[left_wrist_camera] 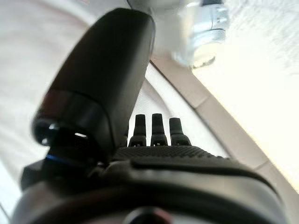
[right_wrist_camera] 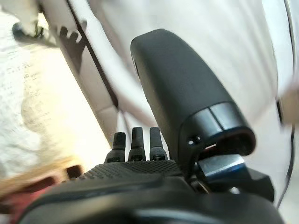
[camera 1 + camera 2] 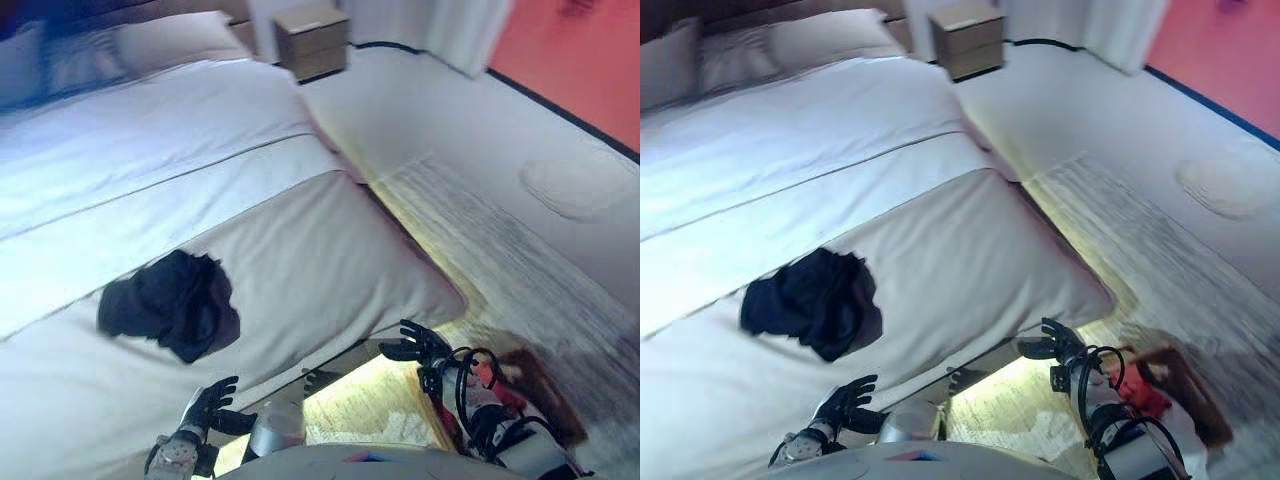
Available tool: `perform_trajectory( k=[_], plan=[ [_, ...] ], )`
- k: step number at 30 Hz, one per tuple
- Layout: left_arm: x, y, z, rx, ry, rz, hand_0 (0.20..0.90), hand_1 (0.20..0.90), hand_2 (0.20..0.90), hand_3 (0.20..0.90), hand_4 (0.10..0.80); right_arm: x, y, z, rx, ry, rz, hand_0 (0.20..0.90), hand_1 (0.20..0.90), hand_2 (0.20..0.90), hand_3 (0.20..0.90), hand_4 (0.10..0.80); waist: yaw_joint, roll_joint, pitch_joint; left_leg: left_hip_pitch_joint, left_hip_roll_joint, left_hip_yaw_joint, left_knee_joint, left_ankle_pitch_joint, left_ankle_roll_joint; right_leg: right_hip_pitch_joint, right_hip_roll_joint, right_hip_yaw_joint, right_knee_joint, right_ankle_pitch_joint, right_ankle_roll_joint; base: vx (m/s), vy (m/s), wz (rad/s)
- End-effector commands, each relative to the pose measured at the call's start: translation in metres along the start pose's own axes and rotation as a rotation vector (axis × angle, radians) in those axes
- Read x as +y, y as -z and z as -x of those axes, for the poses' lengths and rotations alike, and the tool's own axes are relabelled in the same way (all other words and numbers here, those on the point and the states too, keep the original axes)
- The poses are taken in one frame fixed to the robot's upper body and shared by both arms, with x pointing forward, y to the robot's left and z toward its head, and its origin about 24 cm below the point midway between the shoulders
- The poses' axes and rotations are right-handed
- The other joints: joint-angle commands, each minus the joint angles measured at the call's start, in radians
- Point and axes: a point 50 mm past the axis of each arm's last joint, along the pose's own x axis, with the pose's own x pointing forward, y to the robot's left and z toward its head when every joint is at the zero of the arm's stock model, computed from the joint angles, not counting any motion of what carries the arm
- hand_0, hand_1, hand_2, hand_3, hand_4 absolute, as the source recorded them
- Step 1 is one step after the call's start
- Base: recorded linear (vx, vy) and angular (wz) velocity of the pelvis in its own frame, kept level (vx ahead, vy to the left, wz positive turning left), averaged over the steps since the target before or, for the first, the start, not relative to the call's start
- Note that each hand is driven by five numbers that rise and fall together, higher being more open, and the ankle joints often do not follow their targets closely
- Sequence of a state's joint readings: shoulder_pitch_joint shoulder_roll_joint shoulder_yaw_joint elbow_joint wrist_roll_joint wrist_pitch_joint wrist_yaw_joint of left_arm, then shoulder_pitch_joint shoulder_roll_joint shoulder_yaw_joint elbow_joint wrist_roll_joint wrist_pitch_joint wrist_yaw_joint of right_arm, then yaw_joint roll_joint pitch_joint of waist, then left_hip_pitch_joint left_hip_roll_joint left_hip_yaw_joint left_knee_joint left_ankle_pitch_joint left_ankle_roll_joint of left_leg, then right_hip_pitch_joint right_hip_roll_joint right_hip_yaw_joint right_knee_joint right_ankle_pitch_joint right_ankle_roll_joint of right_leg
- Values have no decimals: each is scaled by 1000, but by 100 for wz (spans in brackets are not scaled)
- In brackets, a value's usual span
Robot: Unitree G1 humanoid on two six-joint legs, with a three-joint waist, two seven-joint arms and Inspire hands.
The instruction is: Pick up the clothes from the bed and place them into the basket
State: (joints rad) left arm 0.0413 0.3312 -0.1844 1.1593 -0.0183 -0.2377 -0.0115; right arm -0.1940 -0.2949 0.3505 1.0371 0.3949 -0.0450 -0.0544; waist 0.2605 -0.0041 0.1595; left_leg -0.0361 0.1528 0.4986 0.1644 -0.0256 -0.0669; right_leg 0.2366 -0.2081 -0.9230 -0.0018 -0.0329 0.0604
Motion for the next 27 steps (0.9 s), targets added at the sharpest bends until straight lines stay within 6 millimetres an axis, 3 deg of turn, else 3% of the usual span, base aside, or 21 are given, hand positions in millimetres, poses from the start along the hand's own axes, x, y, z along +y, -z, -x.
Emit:
perform_trajectory(
  k=[1,3,5,6,7,9,10,11,13,15,19,23,24,25,27],
  plan=[
    [-14,-58,-14,-177,63,-42,900,900,900,900,800,1,-44,-4,-187,-40,103,900,900,900,900,800,-11,-14,-52,-20,15,-67,-42,49,-22,-57,-26,156,193,-40,8,120,265,116],
    [-18,-65,-14,-213,78,-67,900,900,900,900,800,3,-48,-4,-192,-62,146,900,900,900,900,800,-4,-20,-64,-1,-39,-75,-62,26,19,-43,-60,180,252,-10,38,167,268,77],
    [-15,-73,-15,-224,69,-75,900,900,900,900,800,10,-49,-4,-202,-99,225,900,900,900,900,800,-15,-23,-75,22,-94,-89,-78,-2,64,-65,-126,237,384,75,85,186,240,52],
    [-14,-74,-16,-224,64,-79,900,900,900,900,800,11,-48,-4,-202,-104,242,900,900,900,900,800,-21,-22,-77,31,-107,-96,-84,-10,76,-81,-146,261,430,96,98,204,232,61],
    [-10,-78,-17,-225,54,-111,900,900,900,900,800,10,-46,-4,-194,-96,249,900,900,900,900,800,-46,-13,-78,59,-131,-135,-120,-19,100,-156,-168,375,550,116,122,169,93,95],
    [-7,-82,-18,-231,42,-150,900,900,900,900,800,10,-44,-3,-199,-92,243,900,900,900,900,800,-78,-18,-69,78,-138,-199,-160,-12,97,-224,-101,494,509,83,113,98,-104,109],
    [-4,-85,-19,-230,29,-156,900,900,900,900,800,11,-46,-3,-214,-100,264,900,900,900,900,800,-94,-19,-65,69,-125,-216,-171,18,91,-239,-48,513,422,85,83,36,-289,102],
    [0,-88,-20,-227,11,-163,900,900,900,900,800,13,-49,-2,-232,-117,298,900,900,900,900,800,-114,-34,-53,75,-118,-249,-184,28,73,-241,1,551,304,62,74,29,-304,105],
    [5,-90,-21,-223,-13,-161,900,900,900,900,800,16,-56,-2,-260,-134,366,900,900,900,900,800,-137,-62,-44,73,-112,-279,-190,32,50,-236,52,601,110,61,68,83,-336,128],
    [6,-91,-20,-242,-16,-166,900,900,900,900,800,13,-57,-2,-255,-125,342,900,900,900,900,800,-145,-74,-42,40,-109,-316,-179,37,51,-242,80,661,100,51,56,66,-235,105],
    [2,-79,-18,-222,-34,-129,900,900,900,900,800,13,-61,-4,-253,-157,334,900,900,900,900,800,-105,-91,-42,37,-117,-374,-186,57,41,-182,114,664,56,33,27,93,-175,100],
    [-6,-61,-14,-193,-14,-125,900,900,900,900,800,13,-70,-4,-258,-165,367,900,900,900,900,800,-90,-106,-25,6,-122,-346,-39,34,21,-139,106,641,35,29,0,84,-7,28],
    [-10,-56,-12,-192,2,-135,900,900,900,900,800,11,-72,-4,-258,-155,366,900,900,900,900,800,-88,-107,-15,-33,-97,-343,42,69,0,-124,102,634,28,32,-5,30,97,55],
    [-15,-53,-11,-196,24,-153,900,900,900,900,800,10,-76,-3,-261,-142,363,900,900,900,900,800,-90,-104,-9,-62,-37,-340,77,127,-32,-110,99,632,22,34,-5,25,162,40],
    [-21,-53,-10,-211,49,-172,900,900,900,900,800,7,-80,-3,-272,-134,364,900,900,900,900,800,-108,-87,-11,-34,50,-311,7,147,-47,-106,85,618,28,26,6,81,298,16]
  ],
)
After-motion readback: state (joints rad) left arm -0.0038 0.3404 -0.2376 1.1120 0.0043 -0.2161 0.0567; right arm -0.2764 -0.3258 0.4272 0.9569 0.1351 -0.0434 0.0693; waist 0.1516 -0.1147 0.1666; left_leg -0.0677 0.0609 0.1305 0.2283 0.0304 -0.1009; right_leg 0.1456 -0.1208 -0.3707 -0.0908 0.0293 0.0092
